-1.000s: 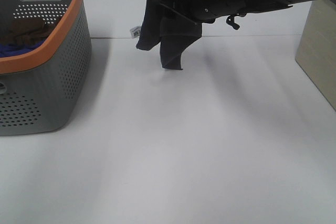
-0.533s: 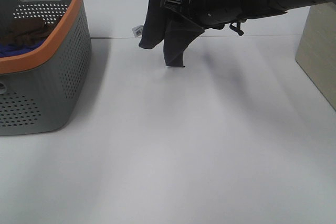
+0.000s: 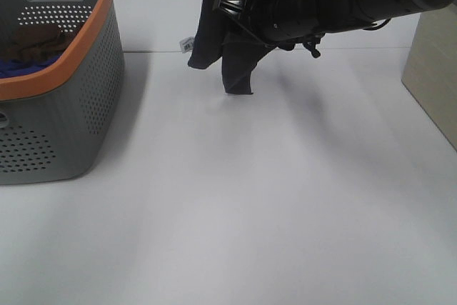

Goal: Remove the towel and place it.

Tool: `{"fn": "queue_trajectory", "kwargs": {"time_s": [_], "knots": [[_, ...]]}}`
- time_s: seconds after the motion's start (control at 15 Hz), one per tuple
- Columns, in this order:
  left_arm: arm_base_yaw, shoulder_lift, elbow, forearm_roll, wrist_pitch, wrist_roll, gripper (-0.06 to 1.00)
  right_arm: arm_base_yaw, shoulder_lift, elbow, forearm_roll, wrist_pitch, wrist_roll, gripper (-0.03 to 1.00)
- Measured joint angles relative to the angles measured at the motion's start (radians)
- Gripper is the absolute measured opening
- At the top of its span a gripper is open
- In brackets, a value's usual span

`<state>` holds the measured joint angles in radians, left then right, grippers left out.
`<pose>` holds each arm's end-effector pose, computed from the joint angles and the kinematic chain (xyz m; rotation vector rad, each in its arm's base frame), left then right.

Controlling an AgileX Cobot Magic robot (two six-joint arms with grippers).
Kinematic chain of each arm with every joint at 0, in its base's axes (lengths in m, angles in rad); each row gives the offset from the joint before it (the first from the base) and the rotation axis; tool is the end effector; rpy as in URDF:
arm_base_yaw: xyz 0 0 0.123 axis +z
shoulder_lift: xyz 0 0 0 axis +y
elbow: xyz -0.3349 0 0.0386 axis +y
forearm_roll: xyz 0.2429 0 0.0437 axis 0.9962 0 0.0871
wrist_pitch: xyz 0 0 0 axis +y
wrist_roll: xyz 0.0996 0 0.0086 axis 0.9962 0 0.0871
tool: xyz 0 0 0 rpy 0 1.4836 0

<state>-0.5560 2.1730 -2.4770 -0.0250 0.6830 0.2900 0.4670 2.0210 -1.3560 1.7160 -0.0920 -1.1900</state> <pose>0.4543 -0.2842 0.4627 0.7602 1.7061 -0.2122 0.4338 0.2087 0.2368 0.1188 2.1945 0.4703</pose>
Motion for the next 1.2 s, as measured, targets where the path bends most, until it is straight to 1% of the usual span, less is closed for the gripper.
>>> {"fn": "queue_trajectory", "kwargs": {"time_s": [0.2, 0.33, 0.47, 0.53, 0.6, 0.67, 0.73, 0.8, 0.87, 0.93, 1.07, 1.2], "knots": [[0.000, 0.000, 0.000, -0.002, 0.011, 0.000, 0.00, 0.000, 0.026, -0.048, 0.000, -0.047, 0.000, 0.58], [0.000, 0.000, 0.000, -0.002, 0.029, 0.000, 0.00, 0.000, 0.054, -0.053, 0.000, -0.060, 0.002, 0.56], [0.000, 0.002, 0.000, -0.002, 0.032, 0.000, 0.00, 0.000, 0.065, -0.056, 0.000, -0.062, 0.017, 0.48], [0.000, 0.002, 0.000, -0.002, 0.032, -0.001, 0.00, 0.000, 0.065, -0.059, 0.000, -0.066, 0.022, 0.42], [0.000, 0.002, 0.000, -0.002, 0.032, -0.001, 0.00, 0.000, 0.067, -0.062, 0.000, -0.068, 0.024, 0.33], [0.000, 0.002, 0.000, -0.002, 0.032, -0.001, 0.00, 0.000, 0.068, -0.062, 0.000, -0.074, 0.024, 0.23], [0.000, 0.002, 0.000, -0.002, 0.032, -0.001, 0.00, 0.000, 0.072, -0.062, -0.001, -0.079, 0.019, 0.10], [0.000, 0.002, 0.000, -0.002, 0.032, -0.001, 0.00, 0.000, 0.073, -0.062, -0.004, -0.082, -0.009, 0.00], [0.000, 0.002, 0.000, 0.000, 0.033, -0.001, 0.00, 0.000, 0.073, -0.062, -0.006, -0.081, -0.062, 0.00], [0.000, 0.002, 0.000, 0.001, 0.033, -0.001, 0.00, 0.000, 0.069, -0.060, -0.008, -0.077, -0.092, 0.00], [0.000, 0.002, 0.000, 0.012, 0.054, -0.001, 0.00, 0.000, 0.020, -0.009, 0.000, -0.050, -0.188, 0.00], [0.007, 0.002, 0.000, 0.025, 0.071, -0.001, 0.00, 0.000, -0.045, 0.059, 0.002, -0.023, -0.248, 0.00]]}}
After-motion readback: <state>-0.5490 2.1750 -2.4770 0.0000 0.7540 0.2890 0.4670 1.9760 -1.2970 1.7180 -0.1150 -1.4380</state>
